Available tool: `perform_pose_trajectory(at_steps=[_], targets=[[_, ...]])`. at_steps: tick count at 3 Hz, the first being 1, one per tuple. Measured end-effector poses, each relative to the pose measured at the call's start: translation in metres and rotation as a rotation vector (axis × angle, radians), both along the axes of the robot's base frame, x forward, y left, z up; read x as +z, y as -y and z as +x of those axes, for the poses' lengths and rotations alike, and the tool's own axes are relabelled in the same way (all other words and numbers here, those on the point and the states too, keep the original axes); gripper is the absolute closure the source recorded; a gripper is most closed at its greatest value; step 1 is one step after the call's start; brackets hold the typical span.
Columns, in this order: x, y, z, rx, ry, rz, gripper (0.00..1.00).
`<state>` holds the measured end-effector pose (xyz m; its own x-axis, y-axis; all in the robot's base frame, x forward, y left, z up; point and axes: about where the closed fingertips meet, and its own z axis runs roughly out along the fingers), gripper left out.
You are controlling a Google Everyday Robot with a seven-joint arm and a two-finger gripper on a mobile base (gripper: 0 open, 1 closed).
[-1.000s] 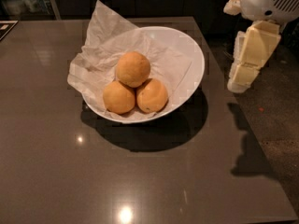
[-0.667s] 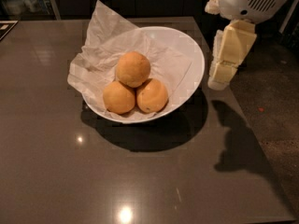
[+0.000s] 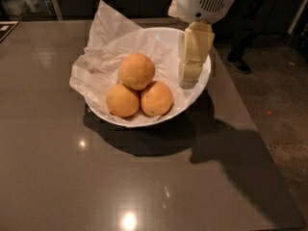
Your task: Pick orange from white bowl
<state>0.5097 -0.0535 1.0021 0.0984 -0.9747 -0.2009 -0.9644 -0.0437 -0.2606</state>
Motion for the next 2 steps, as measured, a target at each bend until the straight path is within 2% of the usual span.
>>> perform_pose_trajectory(at_steps=[1,2], targets=[[0.0,0.001,-0.001,-0.017,0.019,0.01,0.0],[-0.01,-0.011,0.009,-0.019,0.021,0.0,0.0]])
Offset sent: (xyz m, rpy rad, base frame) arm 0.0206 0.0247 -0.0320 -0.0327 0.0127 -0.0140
